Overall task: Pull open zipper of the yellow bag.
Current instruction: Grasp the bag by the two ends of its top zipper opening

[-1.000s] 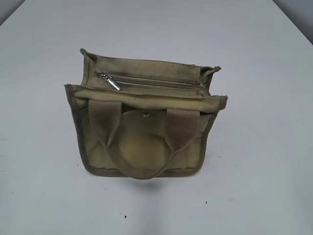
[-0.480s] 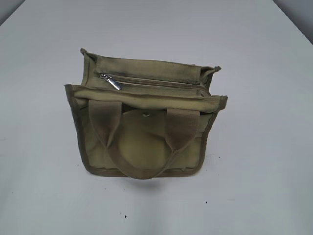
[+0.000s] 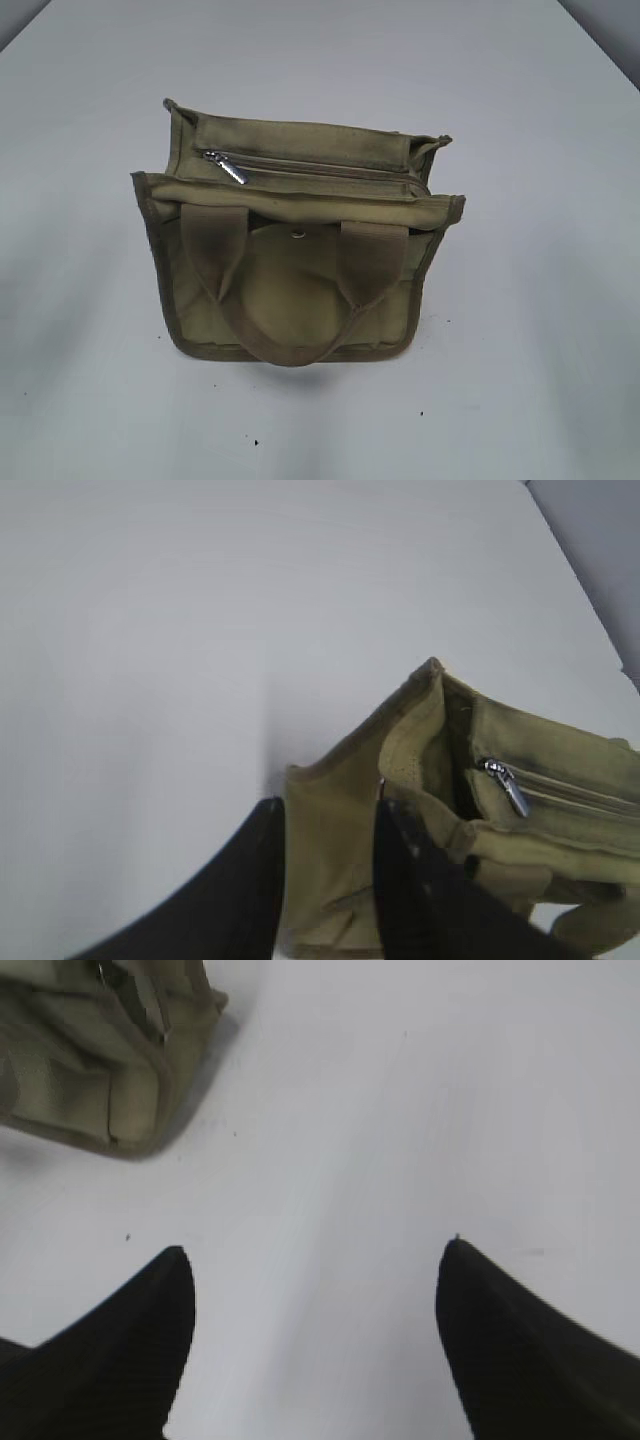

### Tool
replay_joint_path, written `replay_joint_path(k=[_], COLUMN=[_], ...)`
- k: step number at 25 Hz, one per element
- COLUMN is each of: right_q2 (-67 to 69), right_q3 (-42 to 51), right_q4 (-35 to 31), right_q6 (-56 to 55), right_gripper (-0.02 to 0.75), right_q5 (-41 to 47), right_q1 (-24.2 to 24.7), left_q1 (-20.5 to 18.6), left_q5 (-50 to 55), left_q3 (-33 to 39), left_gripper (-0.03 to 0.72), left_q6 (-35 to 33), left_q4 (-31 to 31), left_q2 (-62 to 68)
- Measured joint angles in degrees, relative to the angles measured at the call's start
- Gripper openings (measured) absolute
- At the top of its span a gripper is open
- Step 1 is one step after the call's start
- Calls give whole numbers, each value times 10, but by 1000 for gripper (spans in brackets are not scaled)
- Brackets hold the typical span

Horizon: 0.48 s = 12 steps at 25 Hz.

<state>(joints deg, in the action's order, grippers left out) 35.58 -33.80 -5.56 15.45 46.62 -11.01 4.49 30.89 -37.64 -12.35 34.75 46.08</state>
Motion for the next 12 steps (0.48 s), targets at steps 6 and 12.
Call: replay_joint_path(k=[6,12], right_q2=[162,279], right_q3=[-76,-150], right_q4=[-59,-179], right_q6=[51,162], right_gripper=[584,583], right_q5=[-61,-83], right_q1=[0,0], left_q1=[1,58], left_q5=[86,110], left_q3=[-83,-162], left_gripper=[244,244], left_q6=[-63,-86], left_q4=[118,142], left_q2=[175,302])
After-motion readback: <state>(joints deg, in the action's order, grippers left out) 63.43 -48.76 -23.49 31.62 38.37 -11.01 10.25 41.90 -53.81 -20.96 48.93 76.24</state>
